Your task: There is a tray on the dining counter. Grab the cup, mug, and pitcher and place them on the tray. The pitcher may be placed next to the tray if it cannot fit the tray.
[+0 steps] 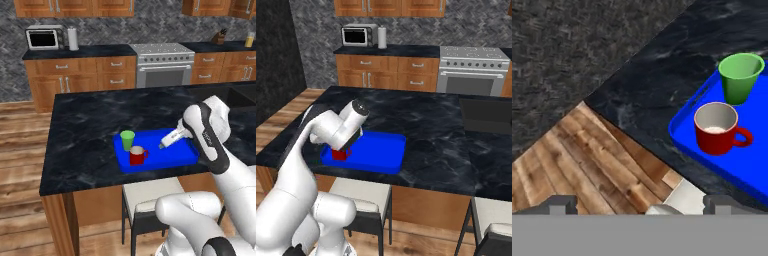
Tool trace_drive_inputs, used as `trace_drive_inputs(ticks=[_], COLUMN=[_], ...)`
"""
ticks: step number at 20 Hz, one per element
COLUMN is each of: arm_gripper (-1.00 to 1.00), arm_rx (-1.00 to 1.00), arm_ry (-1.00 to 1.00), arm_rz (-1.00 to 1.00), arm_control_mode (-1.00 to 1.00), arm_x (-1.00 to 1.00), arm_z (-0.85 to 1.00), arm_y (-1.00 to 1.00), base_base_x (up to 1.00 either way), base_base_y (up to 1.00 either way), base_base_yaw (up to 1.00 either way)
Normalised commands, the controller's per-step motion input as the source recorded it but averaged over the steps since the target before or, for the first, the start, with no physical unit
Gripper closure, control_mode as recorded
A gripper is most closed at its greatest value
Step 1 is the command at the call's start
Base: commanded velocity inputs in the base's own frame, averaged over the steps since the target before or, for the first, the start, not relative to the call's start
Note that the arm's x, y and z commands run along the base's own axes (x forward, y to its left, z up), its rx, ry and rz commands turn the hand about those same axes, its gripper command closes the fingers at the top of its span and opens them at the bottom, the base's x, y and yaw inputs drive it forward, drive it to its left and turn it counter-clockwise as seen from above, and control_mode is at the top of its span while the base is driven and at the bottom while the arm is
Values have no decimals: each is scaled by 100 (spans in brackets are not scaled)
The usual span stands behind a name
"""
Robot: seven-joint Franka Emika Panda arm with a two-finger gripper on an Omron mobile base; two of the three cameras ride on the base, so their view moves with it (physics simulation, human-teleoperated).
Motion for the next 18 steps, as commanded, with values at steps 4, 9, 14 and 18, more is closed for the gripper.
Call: trace_drive_inputs(ticks=[4,9,14,18], arm_gripper=[-100,-100,-100,-100], arm_rx=[-13,-15,-21,-23], arm_ry=[26,22,10,0], arm_rz=[-42,-46,-45,-31], arm_control_mode=[-100,-100,-100,-100], arm_x=[-20,-14,-9,-17], arm_z=[52,35,22,33], arm_y=[0,0,0,0], base_base_x=[0,0,0,0], base_base_y=[0,0,0,0], base_base_yaw=[0,0,0,0])
